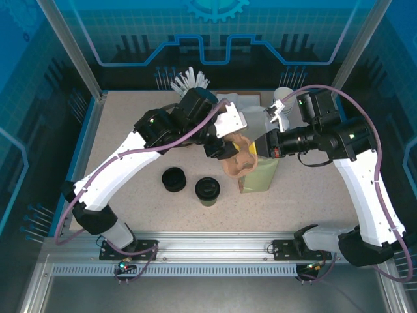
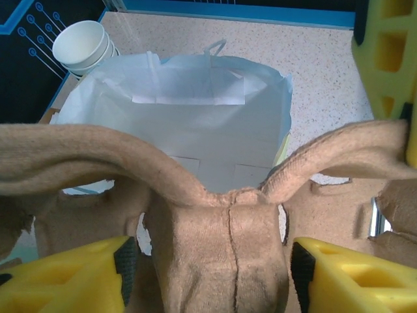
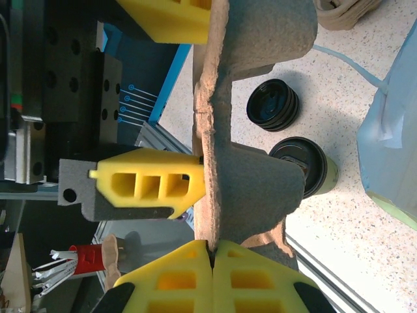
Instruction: Pack the takeout coffee
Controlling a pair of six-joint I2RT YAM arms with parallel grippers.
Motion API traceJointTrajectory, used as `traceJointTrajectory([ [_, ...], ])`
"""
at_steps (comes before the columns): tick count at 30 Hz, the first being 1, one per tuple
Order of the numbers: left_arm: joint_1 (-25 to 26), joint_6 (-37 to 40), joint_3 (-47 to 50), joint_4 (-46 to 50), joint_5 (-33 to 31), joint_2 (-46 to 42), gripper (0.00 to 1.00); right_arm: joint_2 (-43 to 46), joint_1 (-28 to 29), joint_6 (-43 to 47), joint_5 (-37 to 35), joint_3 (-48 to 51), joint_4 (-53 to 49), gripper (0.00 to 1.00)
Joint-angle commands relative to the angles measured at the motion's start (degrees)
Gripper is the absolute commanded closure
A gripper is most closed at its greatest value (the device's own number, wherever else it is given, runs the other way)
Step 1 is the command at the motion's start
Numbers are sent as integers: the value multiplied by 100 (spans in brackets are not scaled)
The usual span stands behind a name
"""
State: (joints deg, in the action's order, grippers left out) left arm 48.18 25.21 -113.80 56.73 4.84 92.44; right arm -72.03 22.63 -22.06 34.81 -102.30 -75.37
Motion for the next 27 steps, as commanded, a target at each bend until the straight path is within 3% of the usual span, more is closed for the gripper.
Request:
traceJointTrajectory([
  [1, 35, -114, 86, -78, -5, -64, 37, 93, 91, -16, 7, 15, 64, 100],
  [10, 37, -112, 129, -176, 56, -86, 45, 147, 83, 27, -84, 84, 81, 100],
  [20, -24, -258, -69, -235, 181, 67, 51, 276, -141, 156, -383, 57, 1, 67],
  [23, -53, -292, -161, -242, 184, 129, 52, 356, -423, 199, -580, 6, -93, 56],
  [27, -156, -394, -350, -242, 245, 211, 53, 574, -976, 342, -1255, -13, -255, 49],
])
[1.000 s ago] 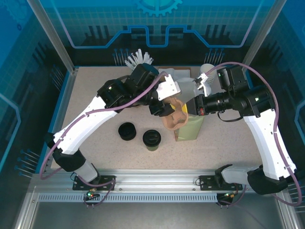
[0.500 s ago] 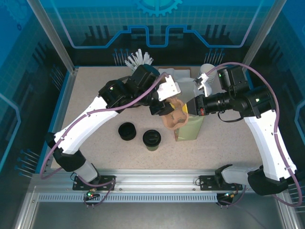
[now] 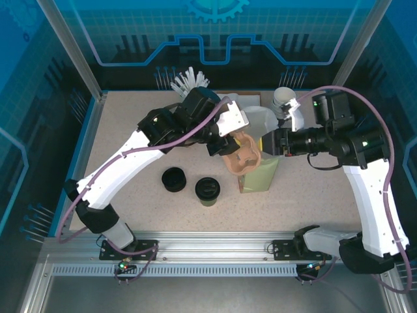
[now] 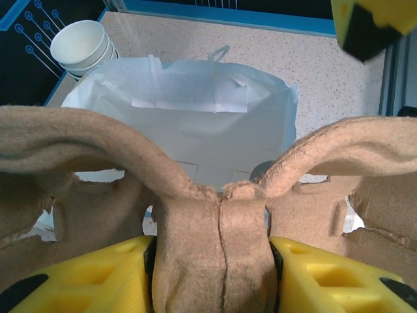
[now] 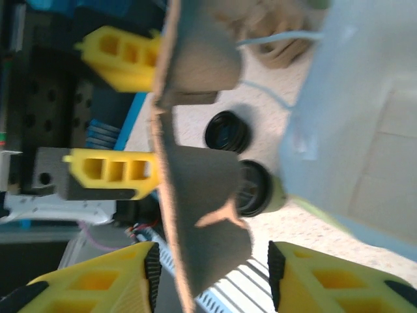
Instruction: Pack the takeout coffee
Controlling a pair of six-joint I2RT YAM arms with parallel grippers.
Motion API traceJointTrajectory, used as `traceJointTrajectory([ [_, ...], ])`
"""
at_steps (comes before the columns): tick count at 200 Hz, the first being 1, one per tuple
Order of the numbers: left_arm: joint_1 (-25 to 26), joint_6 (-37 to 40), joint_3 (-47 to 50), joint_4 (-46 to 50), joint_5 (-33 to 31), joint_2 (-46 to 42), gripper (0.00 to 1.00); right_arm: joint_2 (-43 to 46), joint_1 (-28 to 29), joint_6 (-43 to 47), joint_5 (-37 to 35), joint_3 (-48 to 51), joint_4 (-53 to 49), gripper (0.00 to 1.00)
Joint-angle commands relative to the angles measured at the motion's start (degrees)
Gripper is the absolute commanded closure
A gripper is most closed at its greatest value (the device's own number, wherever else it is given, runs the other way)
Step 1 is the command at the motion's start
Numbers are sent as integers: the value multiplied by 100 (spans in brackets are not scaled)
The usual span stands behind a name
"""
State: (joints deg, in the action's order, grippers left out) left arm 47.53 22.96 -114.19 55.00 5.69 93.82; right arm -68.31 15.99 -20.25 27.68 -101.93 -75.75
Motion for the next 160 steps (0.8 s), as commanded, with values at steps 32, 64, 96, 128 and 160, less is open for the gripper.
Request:
traceJointTrajectory([
  [32, -289, -398, -498, -162, 262, 147, 53, 388, -737, 341, -1924, 375, -192, 47],
  [64, -400, -571, -628, -245, 462, 219, 54, 335, -881, 329, -2053, 1111, 291, 47],
  [96, -466, -706, -840, -220, 572, 346, 56, 68, -903, 311, -2056, 1458, 665, 48],
  [128, -485, -761, -916, -209, 614, 400, 56, -119, -904, 363, -2130, 1498, 874, 48],
  [160, -510, -806, -917, -234, 664, 411, 56, -187, -904, 529, -2270, 1497, 1098, 46],
])
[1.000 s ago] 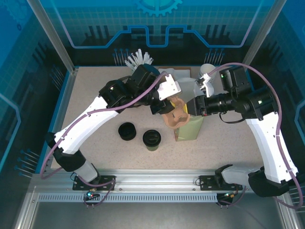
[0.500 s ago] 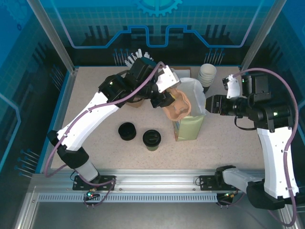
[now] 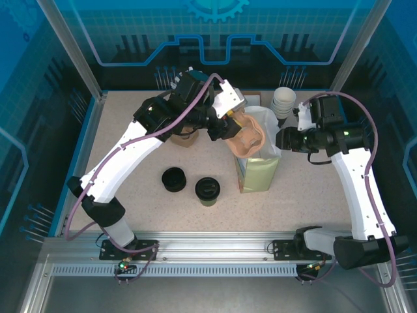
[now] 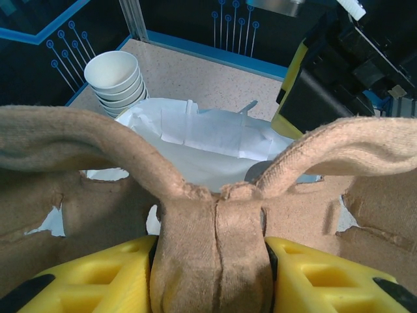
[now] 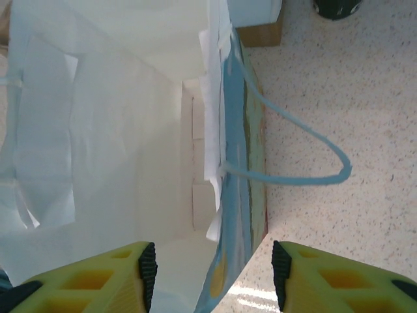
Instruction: Pack the takeout coffee
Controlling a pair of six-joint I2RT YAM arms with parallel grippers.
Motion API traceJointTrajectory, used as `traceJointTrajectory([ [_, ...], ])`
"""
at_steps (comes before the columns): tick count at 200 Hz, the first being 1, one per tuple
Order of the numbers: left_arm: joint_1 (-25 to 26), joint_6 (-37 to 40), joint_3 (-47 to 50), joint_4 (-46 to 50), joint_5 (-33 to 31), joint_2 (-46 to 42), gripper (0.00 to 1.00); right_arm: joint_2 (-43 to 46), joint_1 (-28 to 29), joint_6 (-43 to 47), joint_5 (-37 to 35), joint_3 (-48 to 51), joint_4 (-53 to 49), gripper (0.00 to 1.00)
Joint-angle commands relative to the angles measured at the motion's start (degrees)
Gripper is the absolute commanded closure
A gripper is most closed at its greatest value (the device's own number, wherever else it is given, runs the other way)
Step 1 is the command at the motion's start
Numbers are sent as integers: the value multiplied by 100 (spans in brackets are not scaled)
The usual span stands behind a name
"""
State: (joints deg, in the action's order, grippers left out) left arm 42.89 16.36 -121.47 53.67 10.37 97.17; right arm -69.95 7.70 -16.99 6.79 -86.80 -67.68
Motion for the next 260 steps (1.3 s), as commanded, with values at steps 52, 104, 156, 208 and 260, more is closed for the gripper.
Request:
traceJointTrajectory([
  [52, -63, -176, -303, -68, 379, 152, 56, -325, -61, 375, -90, 87, 611, 46],
  [104, -68, -212, -419, -6, 444, 208, 56, -718, 24, 362, 86, 177, 754, 50],
  [156, -63, -295, -448, -6, 495, 198, 56, -714, 130, 451, 138, 232, 711, 82],
  [208, -24, -334, -366, 72, 1265, 171, 55, -177, 179, 650, 218, 309, 695, 98],
  [260, 216, -401, -352, 271, 1837, 353, 56, 209, 379, 882, 226, 296, 507, 100],
])
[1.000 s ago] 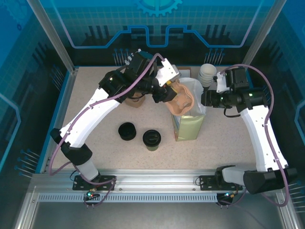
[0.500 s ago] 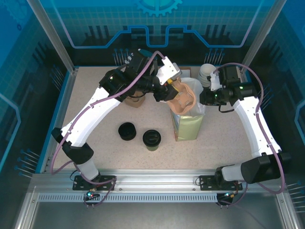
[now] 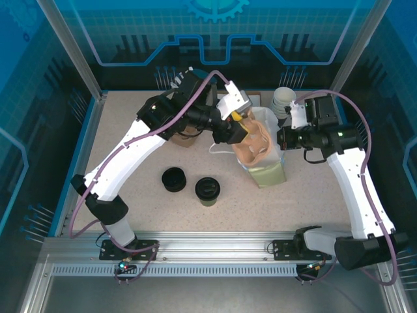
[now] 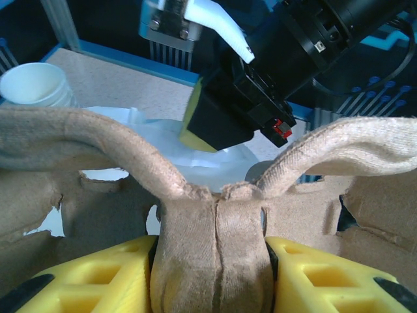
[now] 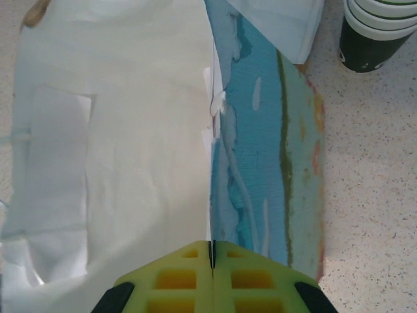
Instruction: Pack the takeout coffee
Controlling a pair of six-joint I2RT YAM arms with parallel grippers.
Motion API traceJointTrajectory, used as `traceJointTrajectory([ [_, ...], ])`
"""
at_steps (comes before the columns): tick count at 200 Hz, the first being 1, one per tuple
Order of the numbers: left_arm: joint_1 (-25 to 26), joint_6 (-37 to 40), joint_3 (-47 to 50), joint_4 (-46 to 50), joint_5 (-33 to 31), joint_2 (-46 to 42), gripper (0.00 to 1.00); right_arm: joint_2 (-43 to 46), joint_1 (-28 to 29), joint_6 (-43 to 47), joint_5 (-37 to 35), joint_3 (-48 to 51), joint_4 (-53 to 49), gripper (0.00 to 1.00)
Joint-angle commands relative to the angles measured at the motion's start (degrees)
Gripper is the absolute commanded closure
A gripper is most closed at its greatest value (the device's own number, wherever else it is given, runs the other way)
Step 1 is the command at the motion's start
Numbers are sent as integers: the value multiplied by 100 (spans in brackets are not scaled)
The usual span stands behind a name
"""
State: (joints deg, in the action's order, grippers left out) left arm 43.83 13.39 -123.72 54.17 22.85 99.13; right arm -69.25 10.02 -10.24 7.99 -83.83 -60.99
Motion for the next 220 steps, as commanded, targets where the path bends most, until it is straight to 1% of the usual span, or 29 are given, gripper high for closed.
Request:
traceJointTrajectory([
  [1, 128, -106, -126, 223, 607, 162, 56, 144, 148, 207, 106, -2, -165, 100],
  [35, 176, -195, -10, 244, 967, 310, 56, 256, 204, 234, 185, -2, -272, 100],
  [66, 188, -156, 117, 278, 1126, 437, 56, 338, 241, 223, 367, 14, -321, 100],
  [134, 99, 83, 212, 596, 1103, 774, 56, 465, 250, 151, 697, 14, -448, 100],
  [169, 21, 233, 328, 650, 1065, 838, 56, 466, 253, 140, 1159, 19, -560, 100],
  [220, -71, 373, 647, 616, 1034, 884, 55, 513, 250, 119, 1492, 116, -682, 100],
])
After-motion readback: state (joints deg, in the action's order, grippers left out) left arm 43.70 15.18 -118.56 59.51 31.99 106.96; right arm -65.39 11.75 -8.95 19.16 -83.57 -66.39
